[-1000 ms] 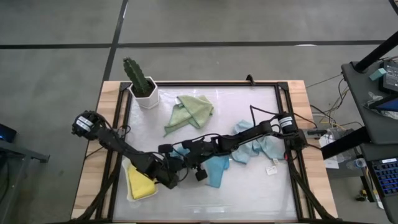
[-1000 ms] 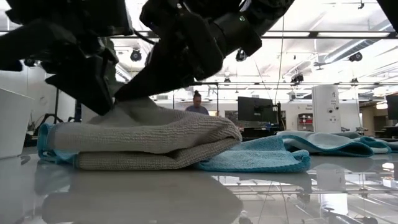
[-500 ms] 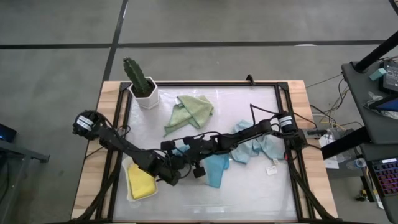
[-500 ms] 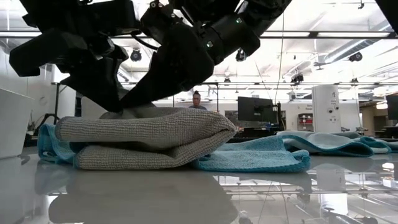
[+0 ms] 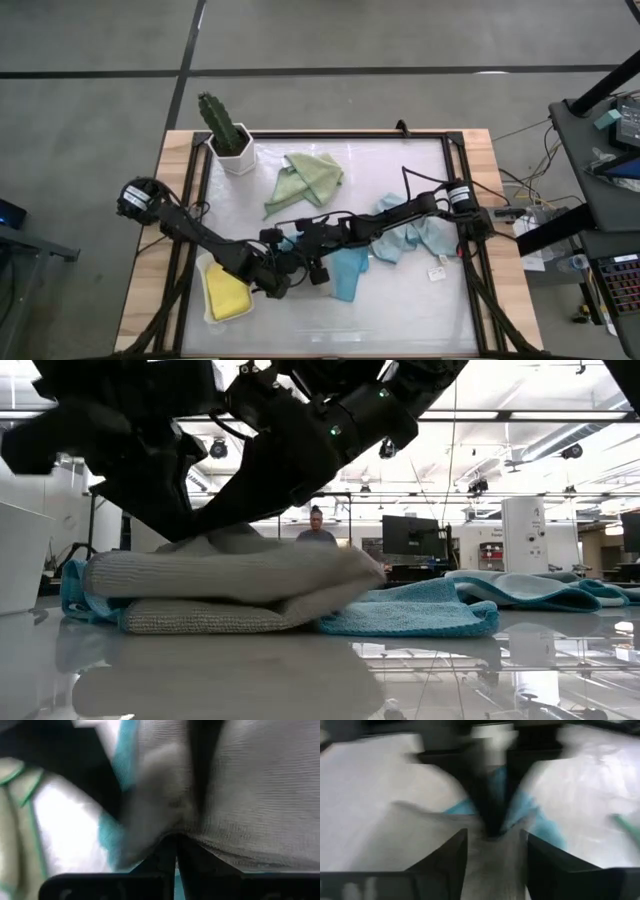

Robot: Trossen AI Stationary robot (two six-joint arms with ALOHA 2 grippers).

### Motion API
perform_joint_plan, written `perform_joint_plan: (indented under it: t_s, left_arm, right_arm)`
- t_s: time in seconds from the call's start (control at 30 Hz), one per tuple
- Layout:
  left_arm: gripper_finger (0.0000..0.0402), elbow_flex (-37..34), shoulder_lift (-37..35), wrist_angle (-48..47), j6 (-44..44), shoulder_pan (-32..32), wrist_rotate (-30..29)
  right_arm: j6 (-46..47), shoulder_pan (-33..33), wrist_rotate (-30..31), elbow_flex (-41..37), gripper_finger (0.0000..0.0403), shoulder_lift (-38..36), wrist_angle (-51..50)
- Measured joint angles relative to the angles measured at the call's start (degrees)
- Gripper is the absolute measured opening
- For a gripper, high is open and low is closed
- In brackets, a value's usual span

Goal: Fold microfiber towels
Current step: Fold the gray microfiber towel

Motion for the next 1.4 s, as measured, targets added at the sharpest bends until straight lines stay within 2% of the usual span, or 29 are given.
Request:
perform_joint_plan:
  t_s: [0.13, 0.27, 0.7, 0.83, 1.07, 1.27, 1.4]
  left_arm:
    - [0.0, 0.13, -0.02, 0.18, -0.04, -0.04, 2.25]
    - [0.0, 0.41, -0.02, 0.11, -0.02, -0.04, 2.12]
    - [0.0, 0.87, -0.38, -0.37, 1.53, -0.04, -0.02]
    - [0.0, 0.89, -0.7, -0.26, 1.47, -0.02, -0.08]
    - [0.0, 0.87, -0.83, -0.36, 1.49, 0.0, -0.08]
    - [0.0011, 0.78, -3.91, -1.27, 1.41, 0.0, 3.07]
    - [0.0033, 0.71, -7.76, -1.78, 1.47, -0.04, 2.53]
  right_arm:
    - [0.06, -0.14, 2.43, 0.06, 0.0191, 0.0, -0.01]
    - [0.08, -0.06, 2.29, 0.06, 0.0204, 0.03, -0.03]
    - [-2.56, 0.0, -1.16, -0.53, 0.02, 0.15, -0.54]
    - [-3.52, 0.0, -1.16, -0.53, 0.0161, 0.17, -0.58]
    - [-4.87, 0.1, -1.47, -0.53, 0.0024, 0.2, -0.76]
    - [-5.78, 0.05, -3.66, -0.19, 0.0013, 0.2, -0.04]
    - [-6.19, 0.05, -5.07, -0.06, 0.0009, 0.2, -0.64]
